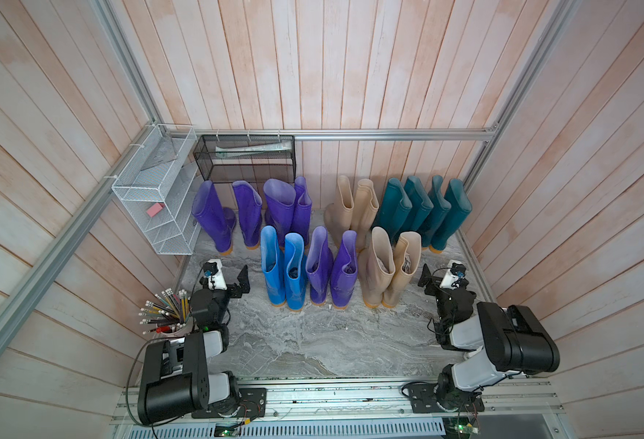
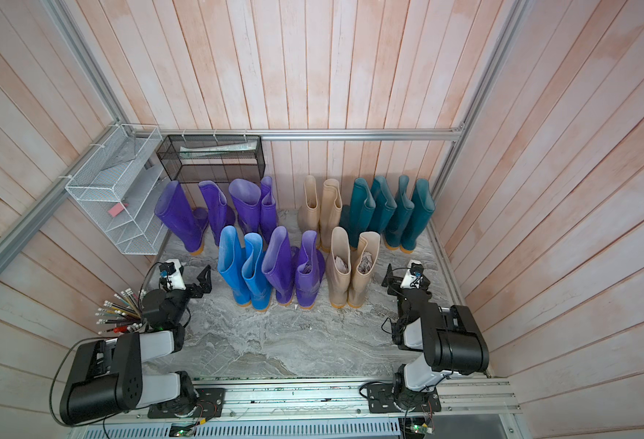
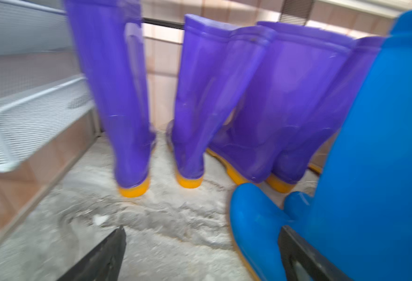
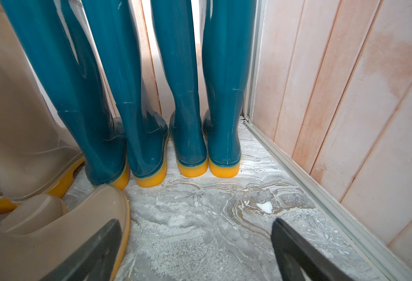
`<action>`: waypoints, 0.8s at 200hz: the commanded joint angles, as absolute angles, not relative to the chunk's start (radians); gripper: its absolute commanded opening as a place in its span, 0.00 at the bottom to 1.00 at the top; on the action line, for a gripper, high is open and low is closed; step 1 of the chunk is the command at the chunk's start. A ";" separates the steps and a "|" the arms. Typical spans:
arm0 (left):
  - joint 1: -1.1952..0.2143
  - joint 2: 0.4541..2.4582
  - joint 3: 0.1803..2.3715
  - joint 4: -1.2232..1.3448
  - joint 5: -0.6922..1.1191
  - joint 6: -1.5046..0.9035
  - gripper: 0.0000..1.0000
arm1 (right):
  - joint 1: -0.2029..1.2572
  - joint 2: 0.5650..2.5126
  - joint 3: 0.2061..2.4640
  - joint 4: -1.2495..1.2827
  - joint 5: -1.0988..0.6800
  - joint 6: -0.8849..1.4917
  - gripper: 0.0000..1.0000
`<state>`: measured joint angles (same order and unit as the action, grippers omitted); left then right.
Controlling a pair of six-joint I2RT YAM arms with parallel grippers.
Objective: Match and arrange rain boots in pairs
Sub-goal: Reset both arms
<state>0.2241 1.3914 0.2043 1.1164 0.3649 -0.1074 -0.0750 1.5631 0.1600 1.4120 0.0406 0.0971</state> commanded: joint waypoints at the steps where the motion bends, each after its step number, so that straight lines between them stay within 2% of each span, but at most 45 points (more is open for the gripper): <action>1: 0.217 1.521 0.221 1.275 0.417 -0.139 1.00 | -0.069 1.560 0.178 1.401 0.063 0.089 0.98; 17: 0.204 1.500 0.216 1.243 0.427 -0.109 1.00 | -0.068 1.560 0.179 1.399 0.063 0.090 0.98; 44: 0.107 1.573 0.229 1.274 0.241 -0.036 1.00 | -0.067 1.560 0.177 1.406 0.063 0.088 0.98; 61: 0.104 1.549 0.248 1.196 0.254 -0.027 1.00 | -0.068 1.560 0.166 1.422 0.061 0.086 0.98; 76: 0.105 1.574 0.237 1.264 0.252 -0.038 1.00 | -0.067 1.562 0.163 1.431 0.062 0.088 0.98; 160: 0.103 1.565 0.256 1.211 0.231 -0.034 1.00 | -0.063 1.561 0.198 1.370 0.022 0.065 0.98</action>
<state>0.1051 1.5574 0.2443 1.2110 0.2485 -0.0467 -0.0677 1.5631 0.1837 1.3819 0.0315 0.0753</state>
